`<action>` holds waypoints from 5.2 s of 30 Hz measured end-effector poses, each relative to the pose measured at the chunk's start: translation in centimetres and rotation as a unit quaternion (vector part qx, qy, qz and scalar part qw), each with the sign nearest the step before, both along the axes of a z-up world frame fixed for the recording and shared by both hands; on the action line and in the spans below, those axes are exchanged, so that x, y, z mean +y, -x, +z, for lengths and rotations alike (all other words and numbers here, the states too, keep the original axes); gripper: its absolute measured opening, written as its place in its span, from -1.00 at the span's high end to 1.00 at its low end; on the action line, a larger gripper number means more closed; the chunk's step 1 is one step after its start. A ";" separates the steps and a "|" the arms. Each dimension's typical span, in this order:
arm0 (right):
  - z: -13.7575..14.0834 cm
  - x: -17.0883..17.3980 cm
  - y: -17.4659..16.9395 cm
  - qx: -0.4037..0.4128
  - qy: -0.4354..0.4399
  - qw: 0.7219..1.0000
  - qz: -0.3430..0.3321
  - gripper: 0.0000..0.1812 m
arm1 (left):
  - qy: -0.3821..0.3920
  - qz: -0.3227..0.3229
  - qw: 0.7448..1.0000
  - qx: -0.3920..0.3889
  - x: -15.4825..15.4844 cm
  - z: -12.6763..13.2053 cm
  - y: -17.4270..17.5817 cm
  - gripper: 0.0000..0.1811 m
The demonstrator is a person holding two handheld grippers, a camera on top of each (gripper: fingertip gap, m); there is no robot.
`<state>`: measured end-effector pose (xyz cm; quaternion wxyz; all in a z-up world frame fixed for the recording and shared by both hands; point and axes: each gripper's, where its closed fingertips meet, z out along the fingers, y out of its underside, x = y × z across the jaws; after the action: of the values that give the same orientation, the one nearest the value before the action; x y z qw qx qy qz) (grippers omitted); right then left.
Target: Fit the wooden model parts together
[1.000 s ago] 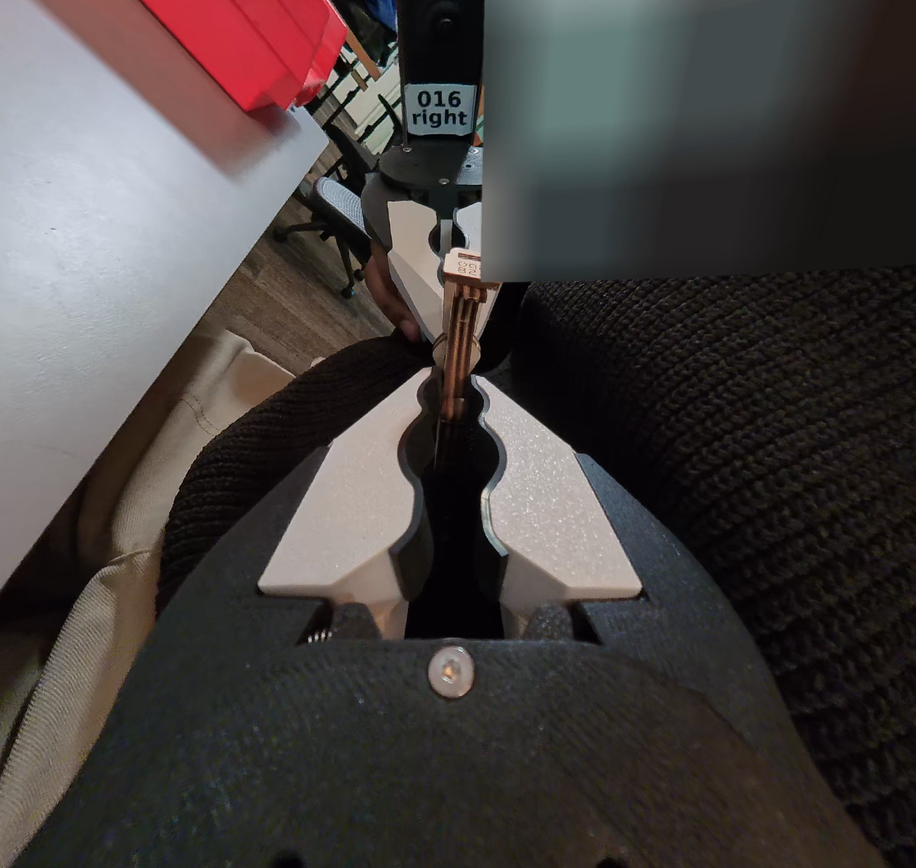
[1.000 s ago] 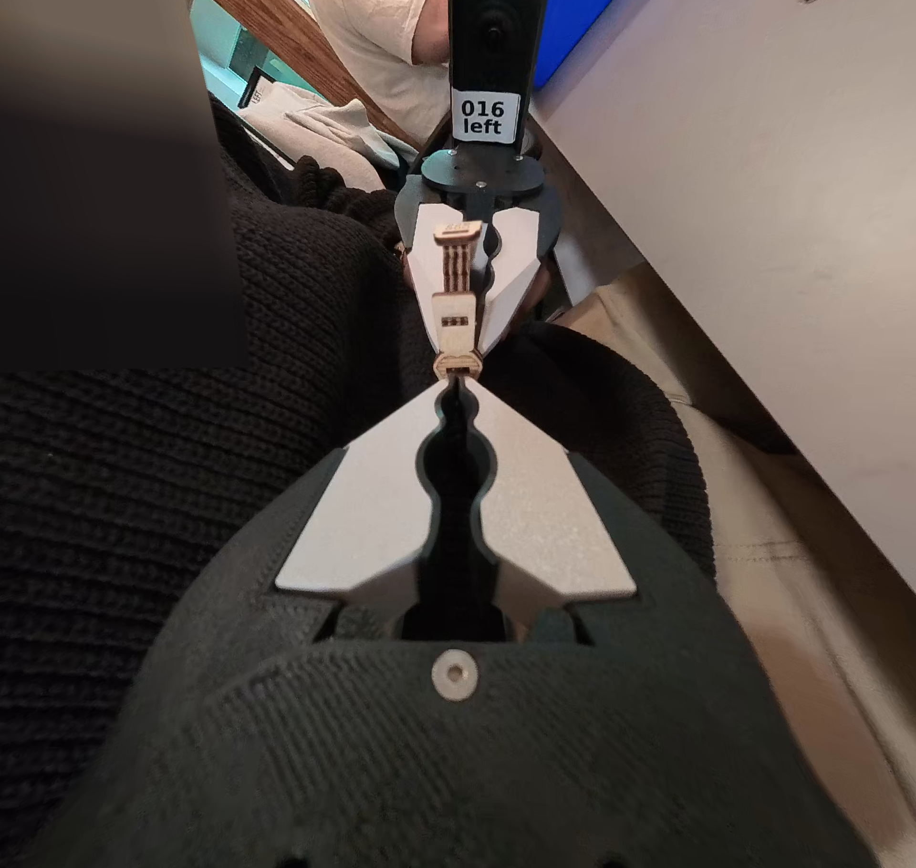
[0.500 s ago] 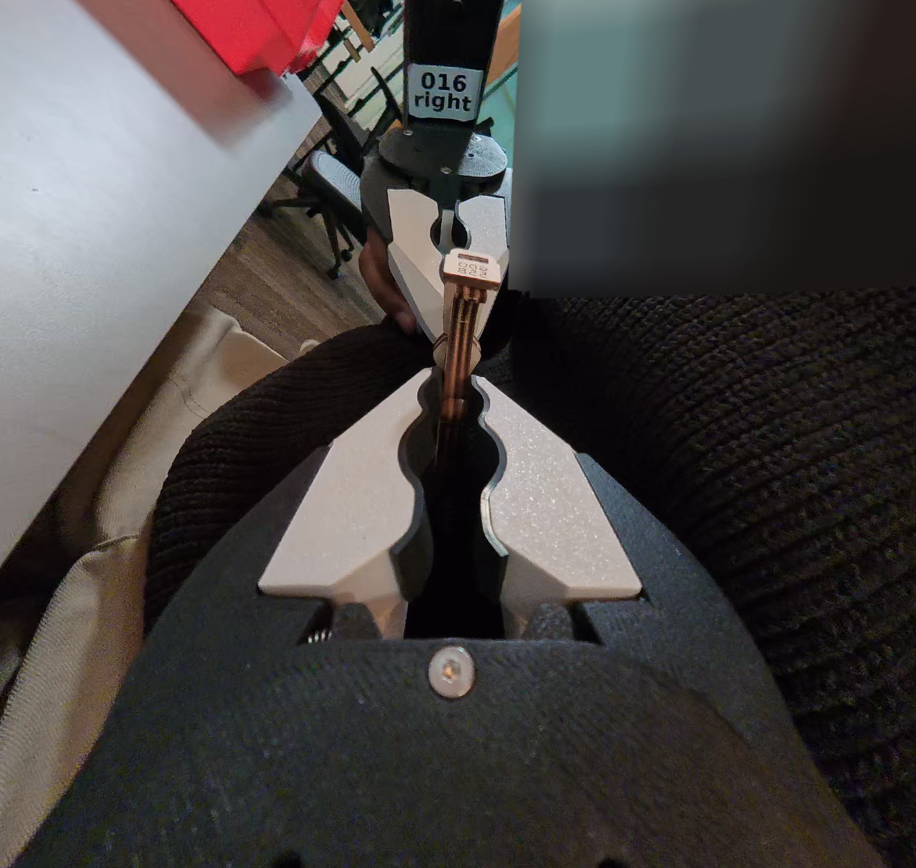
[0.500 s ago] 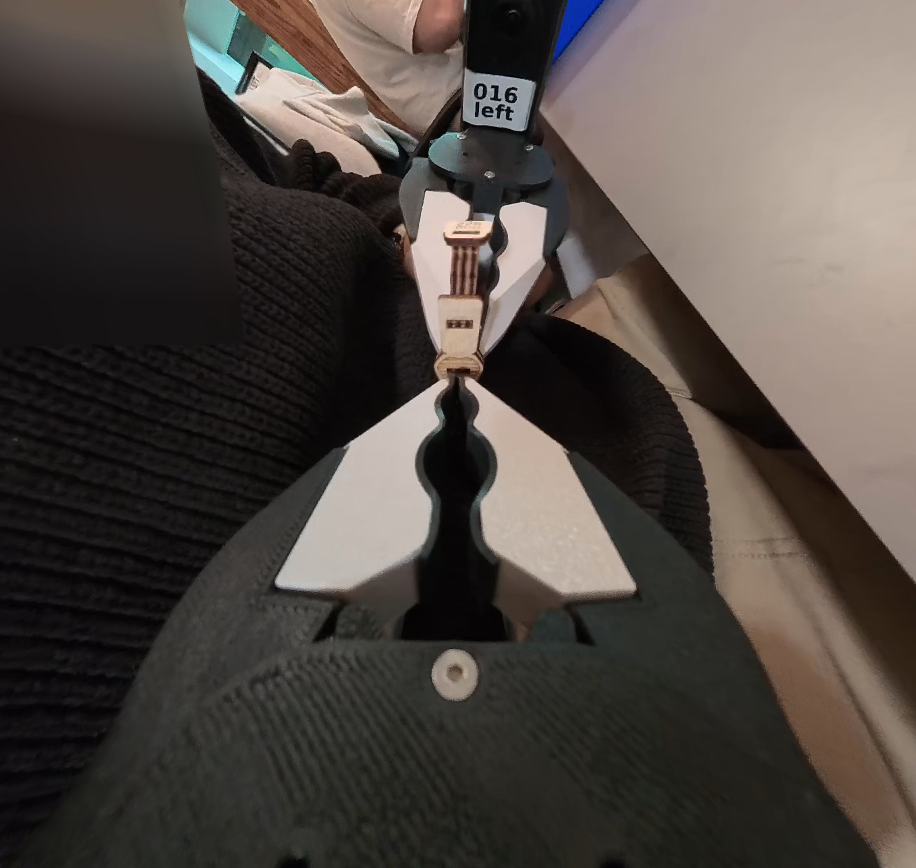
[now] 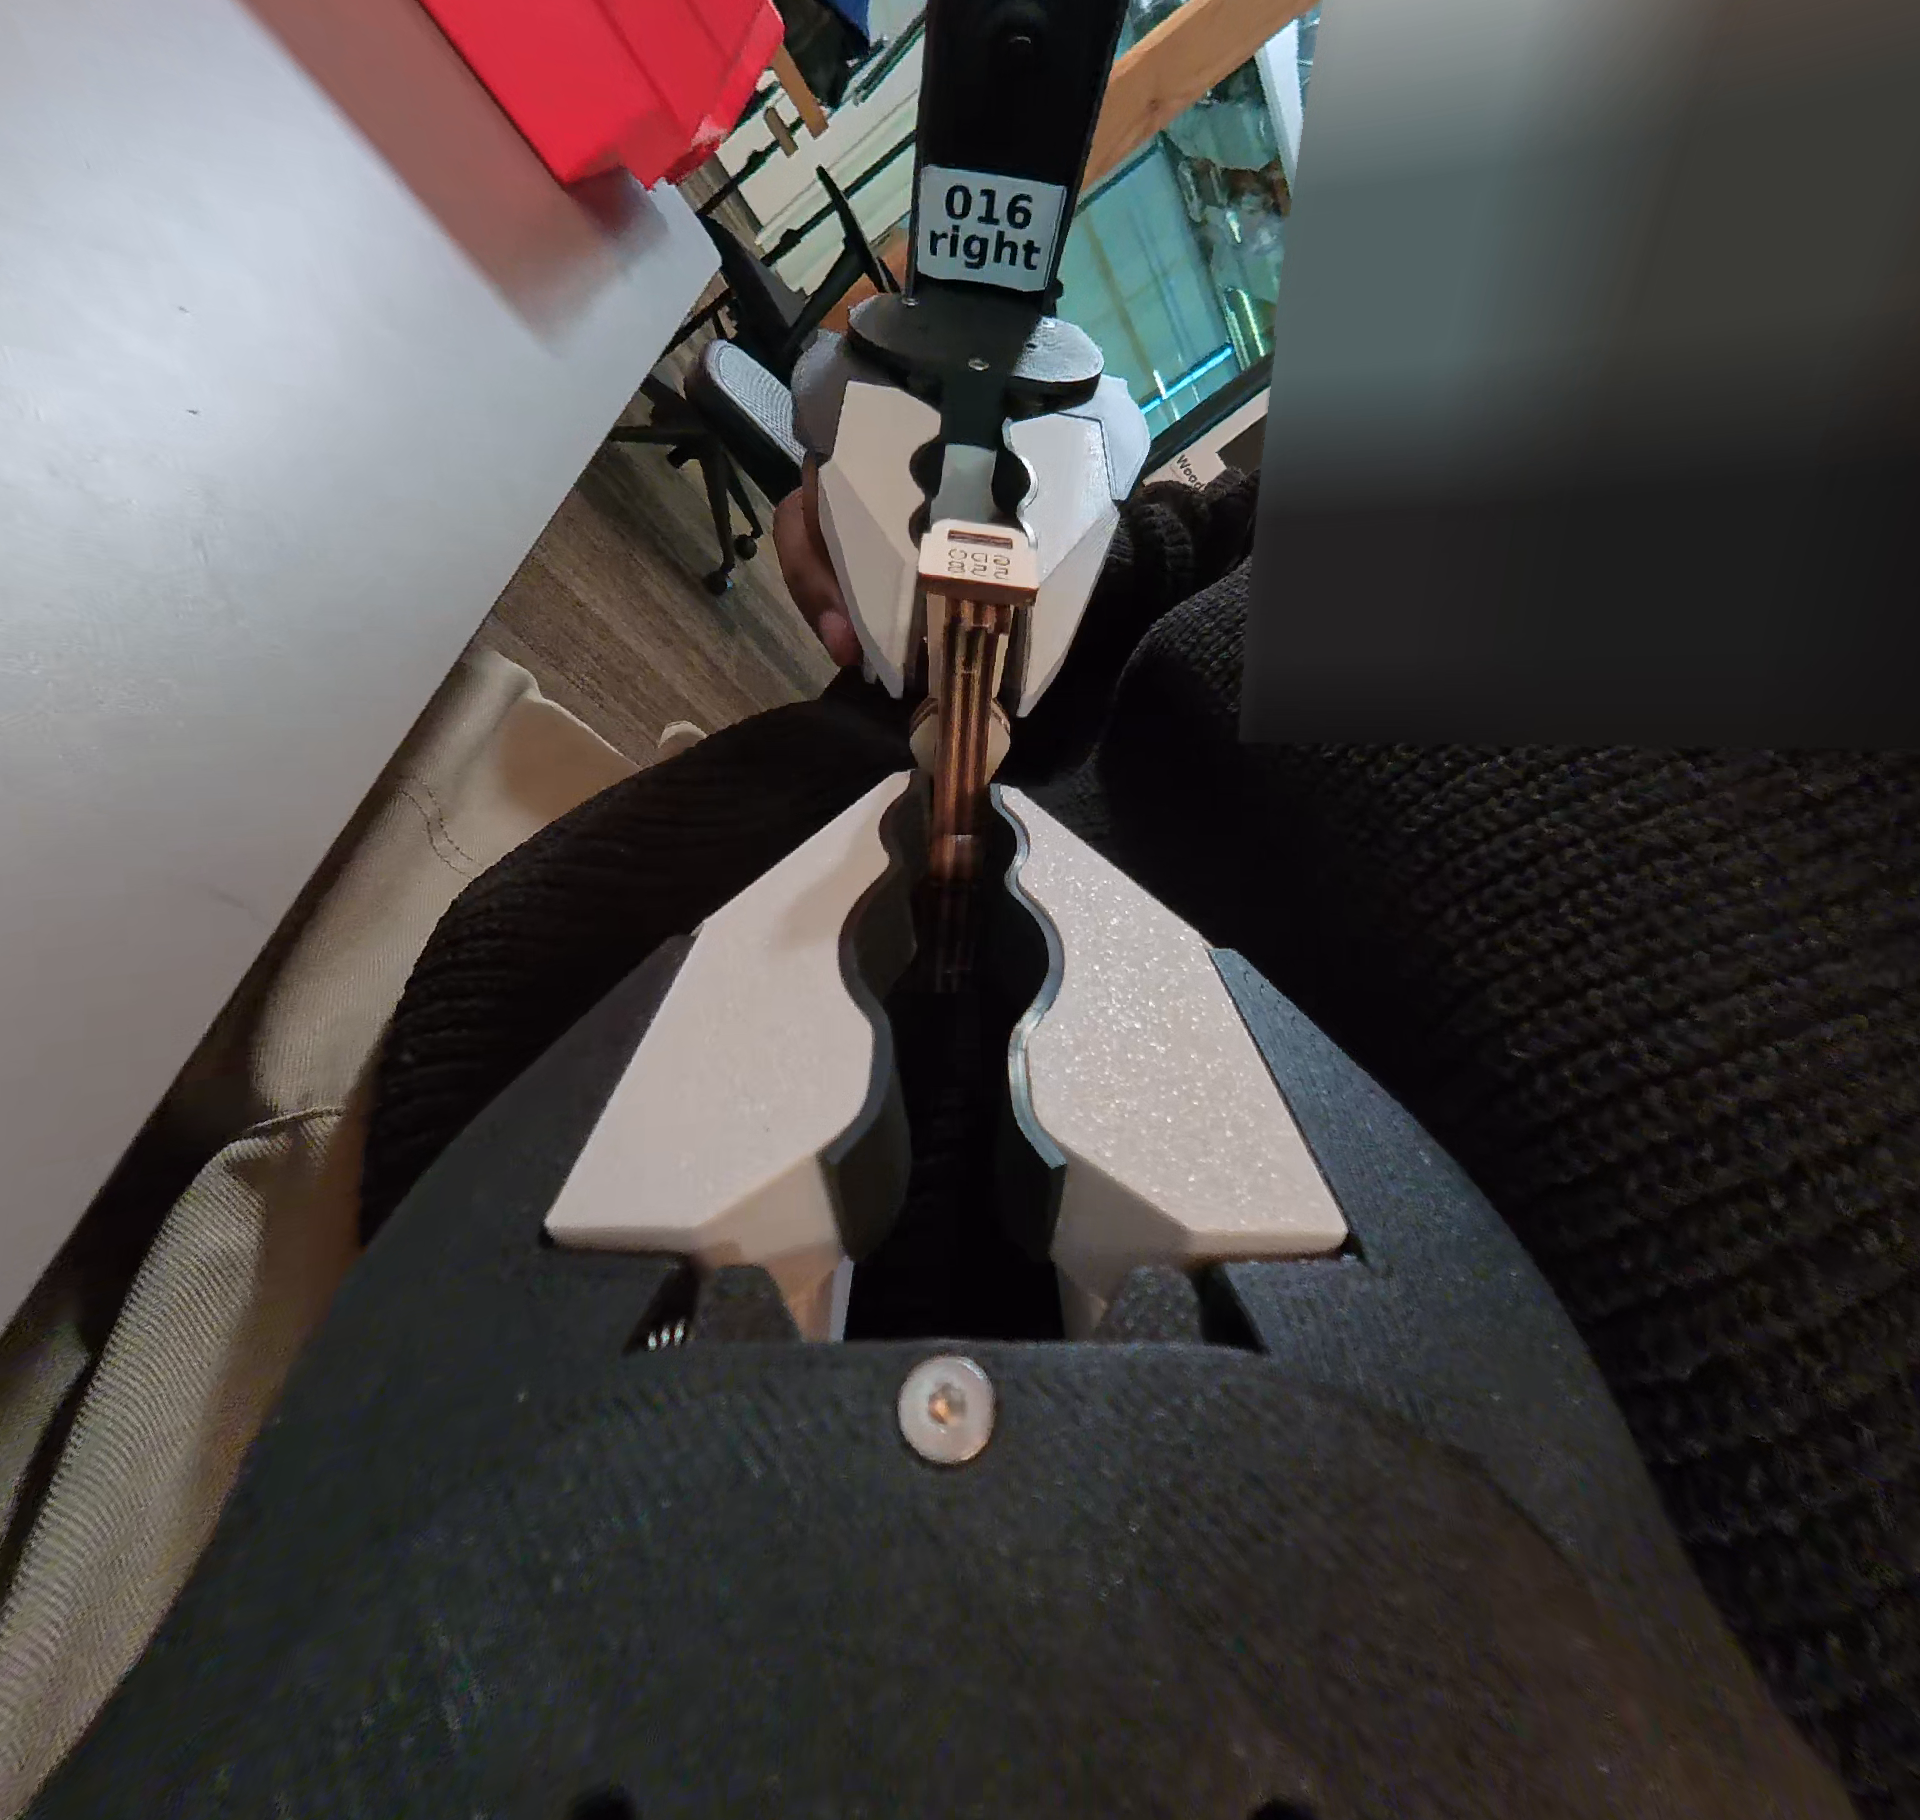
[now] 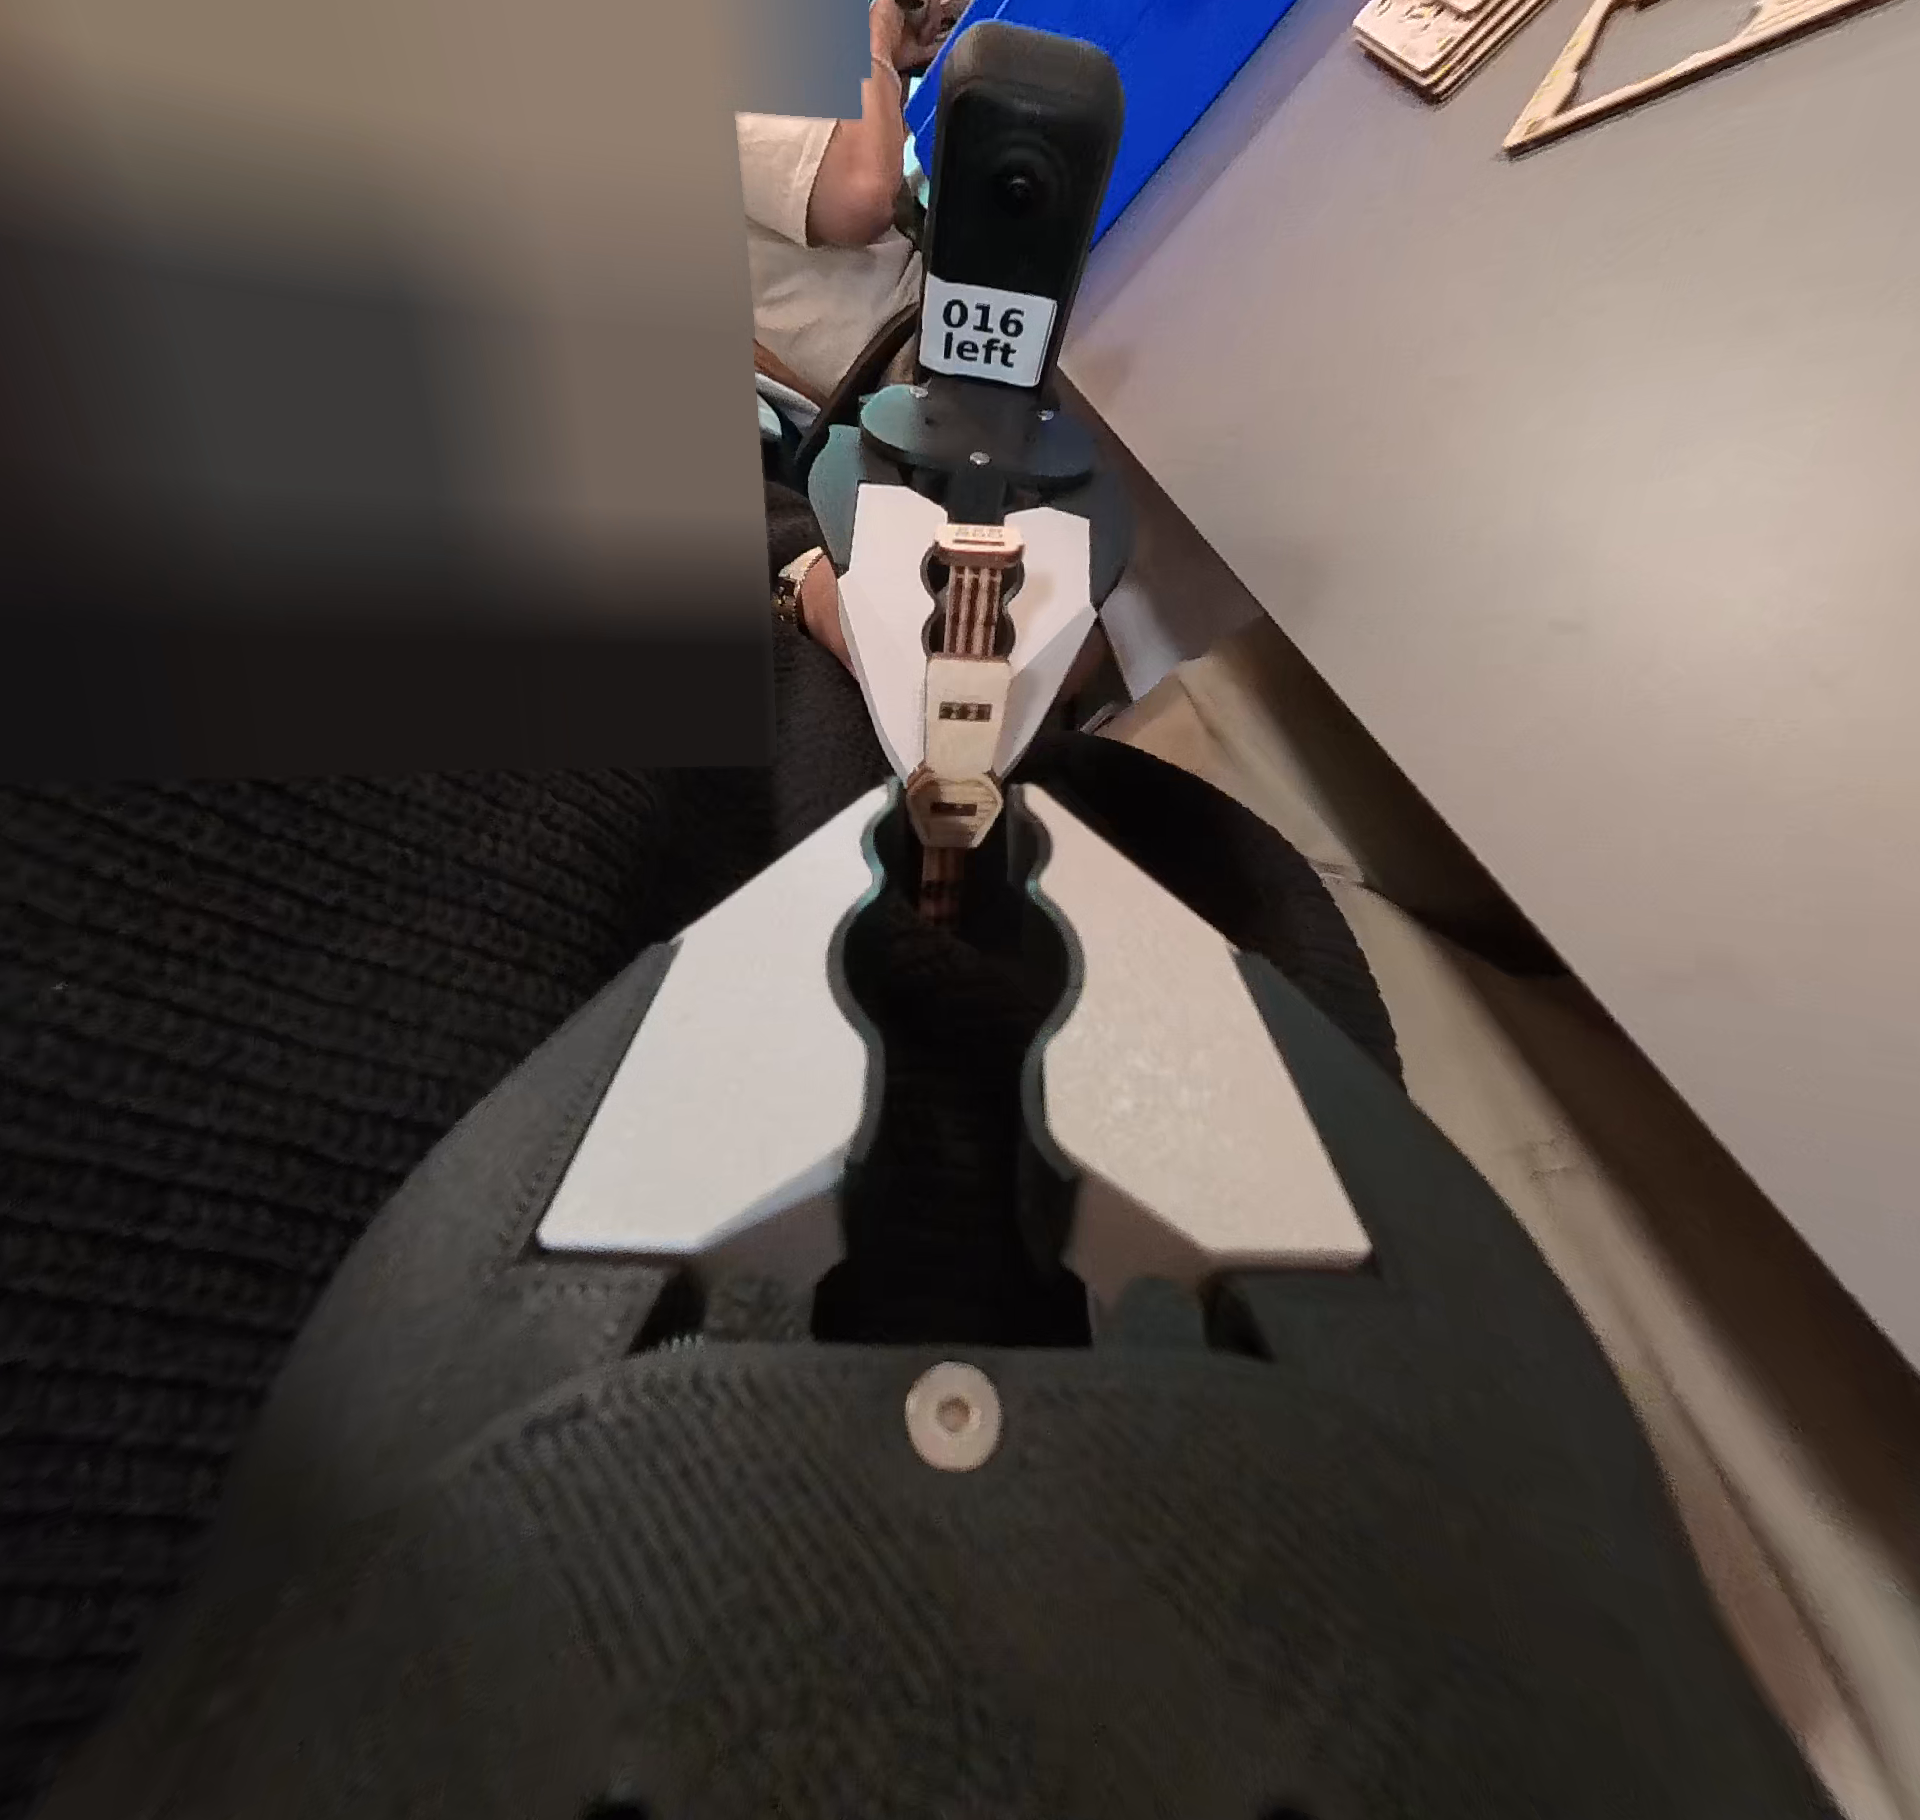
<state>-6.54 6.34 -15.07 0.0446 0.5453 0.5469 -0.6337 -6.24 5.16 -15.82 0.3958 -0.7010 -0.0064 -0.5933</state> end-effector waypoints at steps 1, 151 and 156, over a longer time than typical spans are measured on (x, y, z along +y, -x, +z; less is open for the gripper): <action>-0.1 -0.2 0.0 -0.001 -0.004 1.000 0.003 0.79 | 0.000 0.001 1.000 0.000 0.0 0.0 0.0 0.92; -0.5 -0.6 -0.9 -0.044 -0.072 0.996 0.014 1.00 | -0.001 -0.004 1.000 -0.016 -0.4 0.3 -1.0 0.93; -0.5 -0.9 -1.1 -0.039 -0.072 0.996 0.018 1.00 | -0.009 -0.005 1.000 -0.011 -0.5 0.4 -1.3 0.93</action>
<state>-5.46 5.48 -15.55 0.0382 0.5615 0.5987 -0.5700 -4.98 4.66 -15.42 0.3989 -0.6908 -0.0020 -0.6030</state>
